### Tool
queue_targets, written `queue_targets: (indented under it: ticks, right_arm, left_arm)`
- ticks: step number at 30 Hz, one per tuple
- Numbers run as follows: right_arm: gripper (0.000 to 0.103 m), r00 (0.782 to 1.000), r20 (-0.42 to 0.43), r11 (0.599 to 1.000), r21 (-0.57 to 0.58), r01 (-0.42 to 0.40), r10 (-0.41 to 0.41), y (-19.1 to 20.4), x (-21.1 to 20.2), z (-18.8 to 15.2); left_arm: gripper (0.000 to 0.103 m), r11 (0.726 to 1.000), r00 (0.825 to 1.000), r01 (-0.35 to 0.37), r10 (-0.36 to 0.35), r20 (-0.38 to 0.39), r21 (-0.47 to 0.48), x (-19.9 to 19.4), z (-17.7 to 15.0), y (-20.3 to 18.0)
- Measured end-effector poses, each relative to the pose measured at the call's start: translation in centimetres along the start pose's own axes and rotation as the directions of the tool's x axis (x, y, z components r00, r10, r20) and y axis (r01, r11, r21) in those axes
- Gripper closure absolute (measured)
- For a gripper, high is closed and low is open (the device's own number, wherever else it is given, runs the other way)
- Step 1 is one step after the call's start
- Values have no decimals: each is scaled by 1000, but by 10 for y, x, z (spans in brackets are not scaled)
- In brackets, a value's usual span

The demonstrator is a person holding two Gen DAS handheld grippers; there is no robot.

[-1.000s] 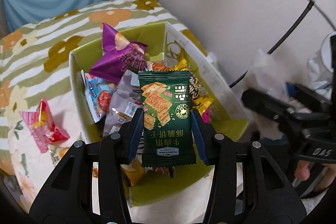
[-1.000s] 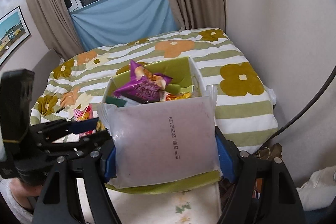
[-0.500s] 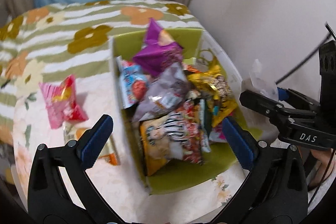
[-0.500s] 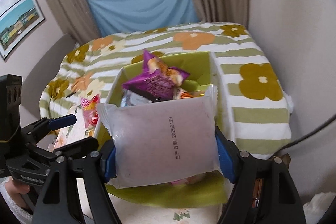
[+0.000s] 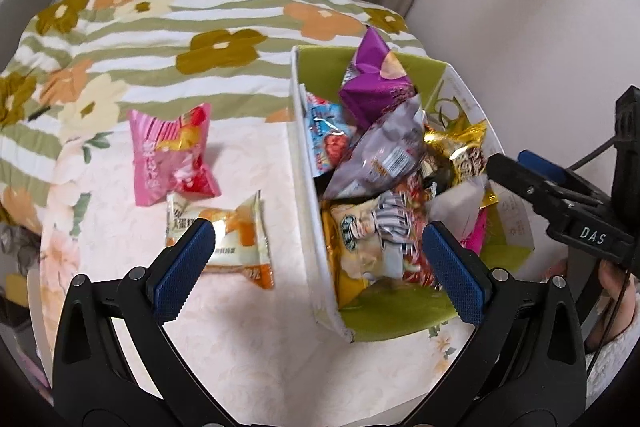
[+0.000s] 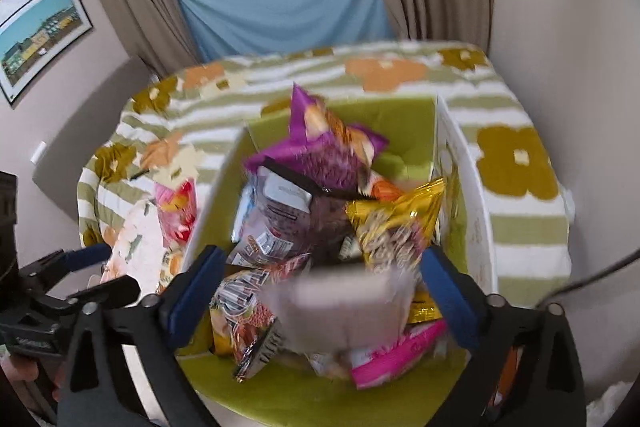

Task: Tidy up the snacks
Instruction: 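Open both grippers to drop the green packet and white pouch into the box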

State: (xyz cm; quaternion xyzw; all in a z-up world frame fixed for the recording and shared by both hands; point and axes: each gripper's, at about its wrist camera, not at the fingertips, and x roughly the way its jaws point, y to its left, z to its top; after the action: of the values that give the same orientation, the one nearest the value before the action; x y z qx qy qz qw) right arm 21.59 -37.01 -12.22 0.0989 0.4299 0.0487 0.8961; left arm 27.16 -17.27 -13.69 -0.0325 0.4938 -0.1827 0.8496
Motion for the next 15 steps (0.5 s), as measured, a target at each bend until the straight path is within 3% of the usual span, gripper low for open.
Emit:
queue_targets:
  ticks: [15]
  right_arm:
    - [5,1000,0,999,-37,-29,29,20,-18,-9]
  left_arm:
    - [1,998,997,-60,60,57,1,-47,-24,28]
